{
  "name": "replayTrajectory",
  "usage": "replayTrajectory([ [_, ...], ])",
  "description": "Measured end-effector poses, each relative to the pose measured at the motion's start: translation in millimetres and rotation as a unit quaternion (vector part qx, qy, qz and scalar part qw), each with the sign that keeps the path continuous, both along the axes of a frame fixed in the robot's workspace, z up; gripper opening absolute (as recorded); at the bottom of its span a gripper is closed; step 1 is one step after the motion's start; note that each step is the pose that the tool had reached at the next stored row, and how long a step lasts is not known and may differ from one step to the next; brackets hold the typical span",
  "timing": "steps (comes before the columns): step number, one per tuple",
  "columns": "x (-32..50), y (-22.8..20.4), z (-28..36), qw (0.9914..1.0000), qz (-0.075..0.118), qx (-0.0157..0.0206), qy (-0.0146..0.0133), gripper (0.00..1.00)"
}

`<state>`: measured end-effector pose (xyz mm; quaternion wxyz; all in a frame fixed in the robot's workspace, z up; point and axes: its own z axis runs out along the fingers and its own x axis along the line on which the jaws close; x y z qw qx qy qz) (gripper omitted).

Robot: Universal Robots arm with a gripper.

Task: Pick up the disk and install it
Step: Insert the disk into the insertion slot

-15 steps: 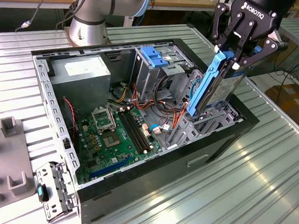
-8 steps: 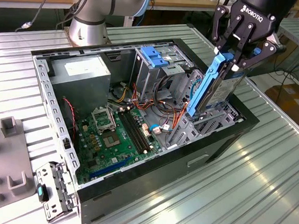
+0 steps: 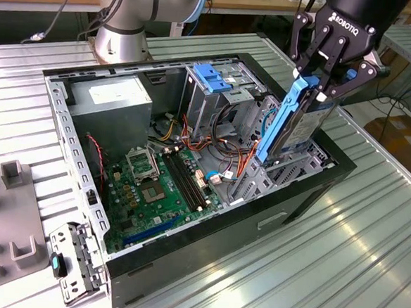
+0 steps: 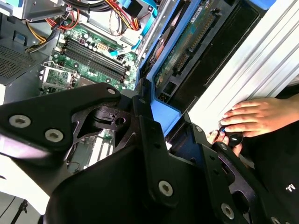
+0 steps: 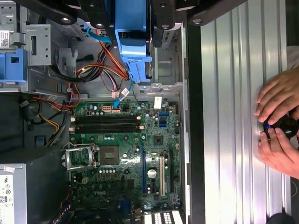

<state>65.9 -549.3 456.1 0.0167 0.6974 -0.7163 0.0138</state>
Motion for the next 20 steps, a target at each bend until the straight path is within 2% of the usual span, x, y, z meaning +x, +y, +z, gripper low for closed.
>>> replayTrajectory([
  [20,0.1,-0.8,-9.6,1.0,0.001,0.0,0.0,0.37],
])
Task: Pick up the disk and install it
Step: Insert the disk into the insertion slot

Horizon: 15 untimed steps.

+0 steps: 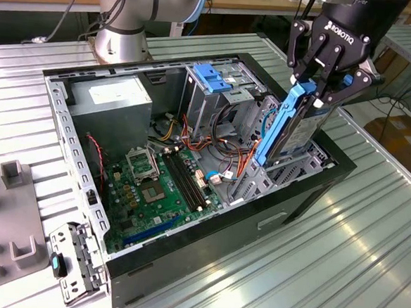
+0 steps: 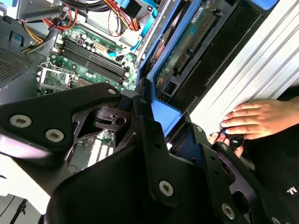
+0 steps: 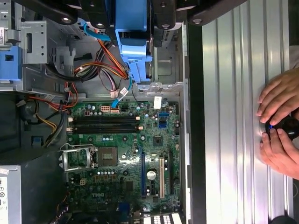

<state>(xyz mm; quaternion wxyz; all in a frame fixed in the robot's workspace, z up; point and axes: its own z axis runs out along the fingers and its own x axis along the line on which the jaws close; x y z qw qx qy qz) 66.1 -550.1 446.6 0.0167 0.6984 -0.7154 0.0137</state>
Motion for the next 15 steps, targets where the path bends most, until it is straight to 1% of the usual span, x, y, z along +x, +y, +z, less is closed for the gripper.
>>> replayTrajectory([
  [15,0.4,-0.3,-5.4,1.0,0.0,-0.0001,0.0005,0.37],
])
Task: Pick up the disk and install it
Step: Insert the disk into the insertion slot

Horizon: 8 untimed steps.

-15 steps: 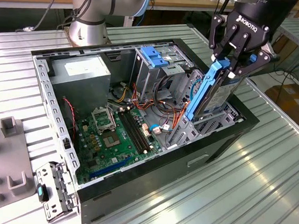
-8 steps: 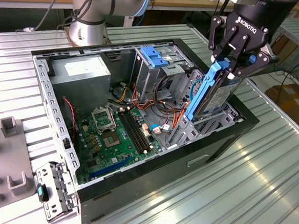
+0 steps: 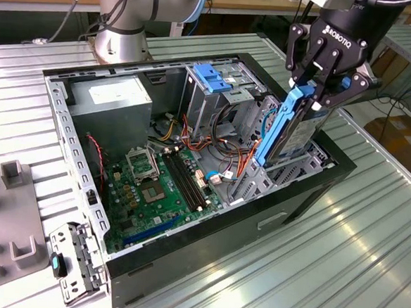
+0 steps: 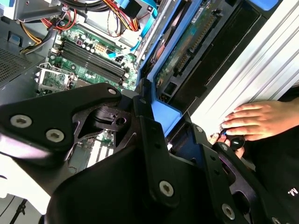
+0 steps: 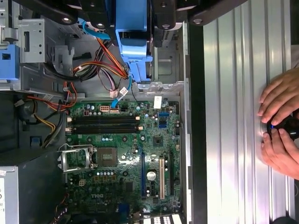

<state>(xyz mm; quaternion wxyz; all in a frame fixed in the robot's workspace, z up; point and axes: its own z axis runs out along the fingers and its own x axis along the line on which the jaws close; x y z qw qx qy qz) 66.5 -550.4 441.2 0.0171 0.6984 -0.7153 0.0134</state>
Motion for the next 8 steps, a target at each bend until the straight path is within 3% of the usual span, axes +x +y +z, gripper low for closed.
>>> replayTrajectory([
  [8,0.0,0.0,-0.3,1.0,0.0,0.0,0.0,0.37],
])
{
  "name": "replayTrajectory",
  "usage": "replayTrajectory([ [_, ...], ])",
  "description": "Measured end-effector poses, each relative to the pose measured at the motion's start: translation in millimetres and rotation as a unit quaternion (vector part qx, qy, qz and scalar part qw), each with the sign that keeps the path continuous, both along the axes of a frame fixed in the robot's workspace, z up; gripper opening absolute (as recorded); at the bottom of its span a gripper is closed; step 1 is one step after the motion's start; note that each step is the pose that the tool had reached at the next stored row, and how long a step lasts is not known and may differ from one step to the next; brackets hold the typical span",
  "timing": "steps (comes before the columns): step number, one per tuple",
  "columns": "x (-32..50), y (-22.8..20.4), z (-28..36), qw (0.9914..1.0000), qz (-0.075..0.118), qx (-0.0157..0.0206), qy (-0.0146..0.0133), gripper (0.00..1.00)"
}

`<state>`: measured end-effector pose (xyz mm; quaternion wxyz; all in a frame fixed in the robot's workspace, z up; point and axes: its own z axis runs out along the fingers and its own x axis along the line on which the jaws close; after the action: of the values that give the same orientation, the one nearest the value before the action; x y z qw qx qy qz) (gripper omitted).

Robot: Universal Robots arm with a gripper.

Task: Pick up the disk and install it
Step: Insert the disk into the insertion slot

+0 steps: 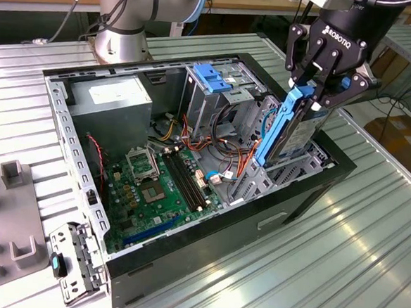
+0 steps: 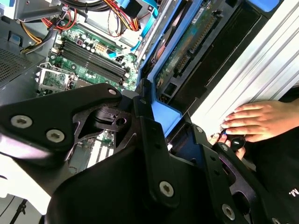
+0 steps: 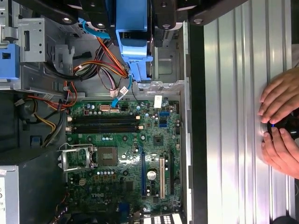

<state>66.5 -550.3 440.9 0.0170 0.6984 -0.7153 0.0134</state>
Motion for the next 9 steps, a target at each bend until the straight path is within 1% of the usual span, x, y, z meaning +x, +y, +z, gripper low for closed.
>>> replayTrajectory([
  [2,0.0,0.0,-0.2,1.0,0.0,0.0002,-0.0001,0.38],
  [3,0.0,0.0,-0.2,1.0,0.0,0.0001,0.0,0.45],
  [9,0.0,0.0,-0.1,1.0,0.0,0.0,0.0,0.45],
])
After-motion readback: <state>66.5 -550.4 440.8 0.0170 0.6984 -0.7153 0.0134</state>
